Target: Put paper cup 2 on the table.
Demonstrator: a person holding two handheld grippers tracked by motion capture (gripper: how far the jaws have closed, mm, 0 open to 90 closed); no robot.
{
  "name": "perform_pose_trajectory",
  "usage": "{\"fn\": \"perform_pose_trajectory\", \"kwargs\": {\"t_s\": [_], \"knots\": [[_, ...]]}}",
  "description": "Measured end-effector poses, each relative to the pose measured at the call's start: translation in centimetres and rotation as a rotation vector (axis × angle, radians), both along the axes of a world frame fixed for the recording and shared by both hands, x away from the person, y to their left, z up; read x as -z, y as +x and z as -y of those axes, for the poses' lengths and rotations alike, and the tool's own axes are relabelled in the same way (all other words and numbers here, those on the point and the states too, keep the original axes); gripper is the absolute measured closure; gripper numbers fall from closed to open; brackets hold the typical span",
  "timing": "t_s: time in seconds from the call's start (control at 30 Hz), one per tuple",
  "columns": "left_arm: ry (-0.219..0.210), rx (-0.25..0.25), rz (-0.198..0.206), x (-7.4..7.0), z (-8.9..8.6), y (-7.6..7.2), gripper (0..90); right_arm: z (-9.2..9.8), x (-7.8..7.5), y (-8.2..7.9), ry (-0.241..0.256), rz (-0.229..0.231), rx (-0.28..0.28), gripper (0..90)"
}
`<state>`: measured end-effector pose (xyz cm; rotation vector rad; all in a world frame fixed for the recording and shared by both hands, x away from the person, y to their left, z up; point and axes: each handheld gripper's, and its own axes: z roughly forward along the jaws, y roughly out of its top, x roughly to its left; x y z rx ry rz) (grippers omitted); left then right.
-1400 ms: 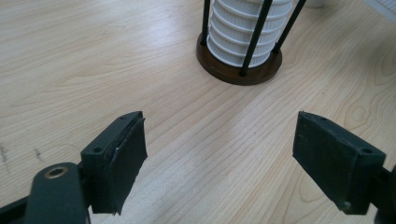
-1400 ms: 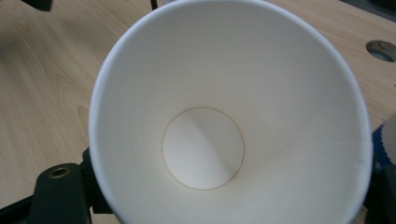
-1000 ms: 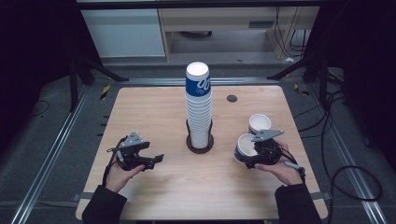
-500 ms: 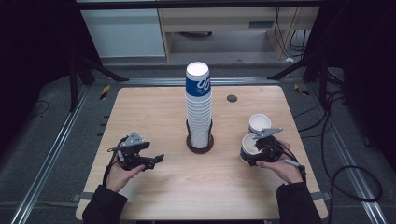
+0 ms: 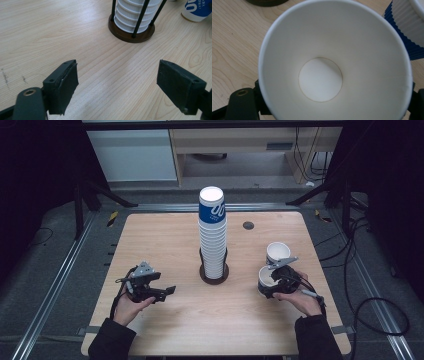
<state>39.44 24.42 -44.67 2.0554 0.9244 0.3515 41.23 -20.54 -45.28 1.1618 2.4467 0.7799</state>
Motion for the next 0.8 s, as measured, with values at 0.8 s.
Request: {"fn": "perform_pose_trajectory", "kwargs": {"t_s": [0.8], "knots": [[0.003,-0.019,-0.003,0.2,-0.7,0.2,15.2,0.6,-0.7,-0.9,0.026,0.071,-0.023,6.0]]}}
